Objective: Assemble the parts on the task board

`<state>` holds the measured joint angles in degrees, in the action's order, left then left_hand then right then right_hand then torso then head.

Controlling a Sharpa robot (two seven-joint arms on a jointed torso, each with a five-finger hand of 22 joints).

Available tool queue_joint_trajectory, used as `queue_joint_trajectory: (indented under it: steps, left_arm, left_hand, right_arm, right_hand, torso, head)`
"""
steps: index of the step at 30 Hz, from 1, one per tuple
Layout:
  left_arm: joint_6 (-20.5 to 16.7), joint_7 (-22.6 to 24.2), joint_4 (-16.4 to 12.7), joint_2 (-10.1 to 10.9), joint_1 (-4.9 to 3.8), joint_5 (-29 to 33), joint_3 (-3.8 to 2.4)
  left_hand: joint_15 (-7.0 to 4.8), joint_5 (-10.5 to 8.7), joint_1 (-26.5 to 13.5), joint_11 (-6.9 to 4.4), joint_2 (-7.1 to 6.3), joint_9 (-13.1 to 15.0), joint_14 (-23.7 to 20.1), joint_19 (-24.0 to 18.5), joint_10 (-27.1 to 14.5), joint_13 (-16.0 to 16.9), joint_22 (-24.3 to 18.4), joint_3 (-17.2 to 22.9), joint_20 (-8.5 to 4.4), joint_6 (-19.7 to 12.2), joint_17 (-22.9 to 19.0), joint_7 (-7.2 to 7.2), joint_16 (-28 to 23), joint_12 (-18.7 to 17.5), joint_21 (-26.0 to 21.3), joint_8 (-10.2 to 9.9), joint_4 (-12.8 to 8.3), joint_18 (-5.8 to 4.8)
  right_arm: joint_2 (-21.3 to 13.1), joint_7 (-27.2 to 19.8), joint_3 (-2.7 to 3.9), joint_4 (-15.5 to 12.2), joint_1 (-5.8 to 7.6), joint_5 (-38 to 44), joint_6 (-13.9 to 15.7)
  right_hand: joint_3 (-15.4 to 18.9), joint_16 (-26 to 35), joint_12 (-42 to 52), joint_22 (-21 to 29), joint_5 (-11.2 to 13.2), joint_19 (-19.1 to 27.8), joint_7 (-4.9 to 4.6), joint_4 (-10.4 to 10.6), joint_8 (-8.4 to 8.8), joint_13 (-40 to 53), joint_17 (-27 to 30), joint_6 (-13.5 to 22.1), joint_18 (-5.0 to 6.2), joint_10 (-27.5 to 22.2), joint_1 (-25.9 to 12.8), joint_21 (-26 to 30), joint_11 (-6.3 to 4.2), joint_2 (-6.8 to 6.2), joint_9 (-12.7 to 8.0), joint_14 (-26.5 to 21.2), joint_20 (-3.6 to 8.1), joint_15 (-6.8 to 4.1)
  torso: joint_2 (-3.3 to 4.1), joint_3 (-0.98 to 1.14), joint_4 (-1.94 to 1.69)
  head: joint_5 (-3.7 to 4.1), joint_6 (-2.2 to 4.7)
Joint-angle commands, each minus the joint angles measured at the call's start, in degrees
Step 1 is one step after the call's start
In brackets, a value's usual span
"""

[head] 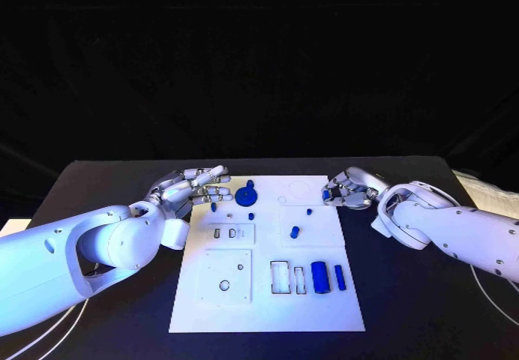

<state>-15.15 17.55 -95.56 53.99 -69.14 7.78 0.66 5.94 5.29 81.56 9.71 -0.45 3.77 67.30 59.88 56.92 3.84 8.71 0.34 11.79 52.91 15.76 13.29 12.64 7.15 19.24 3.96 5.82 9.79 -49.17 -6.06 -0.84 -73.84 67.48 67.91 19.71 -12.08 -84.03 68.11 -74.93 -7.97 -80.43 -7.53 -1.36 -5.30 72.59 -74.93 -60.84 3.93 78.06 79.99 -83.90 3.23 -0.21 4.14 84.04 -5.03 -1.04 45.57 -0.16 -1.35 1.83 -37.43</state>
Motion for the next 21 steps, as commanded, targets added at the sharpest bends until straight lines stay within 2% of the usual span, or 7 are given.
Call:
queue_joint_trajectory:
  steps: [1, 6, 9, 15, 21]
  left_arm:
    - [0.99, 0.31, -0.11, -0.05, -0.02, -0.24, -0.03]
    - [0.98, 0.31, -0.1, -0.03, -0.02, -0.24, -0.03]
    - [0.98, 0.31, -0.1, 0.01, -0.02, -0.24, -0.03]
    - [0.95, 0.33, -0.08, 0.07, -0.02, -0.24, -0.03]
    - [0.91, 0.33, -0.05, 0.12, -0.02, -0.24, -0.03]
  left_hand:
    - [-0.05, 0.11, 0.13, 0.01, 0.29, 0.07, -0.34, -0.43, -0.18, 0.01, 0.07, 0.09, -0.1, -0.08, 0.1, -0.08, 0.22, 0.29, 0.4, 0.21, -0.3, 0.5]
    - [-0.06, 0.1, 0.14, 0.01, 0.31, 0.06, -0.35, -0.45, -0.19, 0.01, 0.07, 0.09, -0.11, -0.09, 0.13, -0.08, 0.23, 0.31, 0.41, 0.2, -0.33, 0.5]
    - [-0.06, 0.1, 0.14, 0.01, 0.31, 0.06, -0.35, -0.45, -0.19, 0.01, 0.07, 0.09, -0.11, -0.09, 0.13, -0.08, 0.23, 0.31, 0.41, 0.2, -0.33, 0.5]
    - [-0.06, 0.1, 0.14, 0.01, 0.31, 0.06, -0.35, -0.45, -0.19, 0.01, 0.07, 0.09, -0.11, -0.09, 0.13, -0.08, 0.23, 0.31, 0.41, 0.2, -0.33, 0.5]
    - [-0.06, 0.1, 0.14, 0.01, 0.31, 0.06, -0.35, -0.45, -0.19, 0.01, 0.07, 0.09, -0.11, -0.09, 0.13, -0.08, 0.23, 0.31, 0.41, 0.2, -0.33, 0.5]
  right_arm:
    - [0.08, 0.7, -0.02, -0.09, -0.07, 0.7, 0.22]
    - [-0.05, 0.99, -0.02, -0.31, -0.07, 0.37, 1.95]
    - [-0.16, 1.18, 0.0, -0.51, -0.07, 0.16, 2.8]
    - [-0.59, 1.93, 0.13, -1.82, 0.03, -1.4, 4.08]
    - [-1.36, 6.42, 0.28, -5.76, 1.06, -5.32, 3.62]
  right_hand:
    - [-0.82, -0.4, 0.43, -0.85, 0.08, -0.32, 0.31, -0.06, -0.64, -0.04, -6.29, -1.29, -0.7, 0.78, -0.75, -0.3, -0.94, 0.44, 0.27, 4.08, 0.17, -0.59]
    - [-2.41, -0.55, 0.68, -1.18, 0.91, -0.54, 1.17, -0.57, -1.55, 0.16, -6.55, -3.23, -0.76, 1.11, -0.52, -0.45, -1.66, 1.79, 0.81, 4.15, 0.63, -1.17]
    - [-3.54, -0.58, 0.59, -1.27, 2.42, -0.61, 1.49, -1.12, -1.89, 0.11, -6.63, -3.85, -0.78, 1.2, -0.3, -0.49, -1.95, 2.5, 1.1, 4.17, 0.96, -1.47]
    - [-4.32, -0.61, 0.56, -1.35, 2.86, -0.66, 1.64, -1.45, -2.09, 0.11, -6.7, -4.11, -0.8, 1.31, -0.41, -0.53, -2.08, 2.91, 1.31, 4.19, 1.13, -1.6]
    - [-4.4, -0.32, 0.18, -1.09, 3.0, -0.5, 1.59, -1.12, -1.96, -0.16, -6.29, -3.84, -0.75, 1.2, -1.63, -0.42, -2.03, 2.72, 1.38, 4.1, 1.21, -1.6]
  torso:
    - [-0.03, 0.0, -0.01]
    - [-0.04, -0.01, -0.03]
    - [-0.02, -0.01, -0.01]
    - [-0.11, -0.06, 0.01]
    - [-0.23, -0.13, 0.11]
  head:
    - [0.05, 0.15]
    - [-0.07, 0.1]
    - [-0.1, 0.06]
    - [-0.12, 0.17]
    - [-0.23, 0.38]
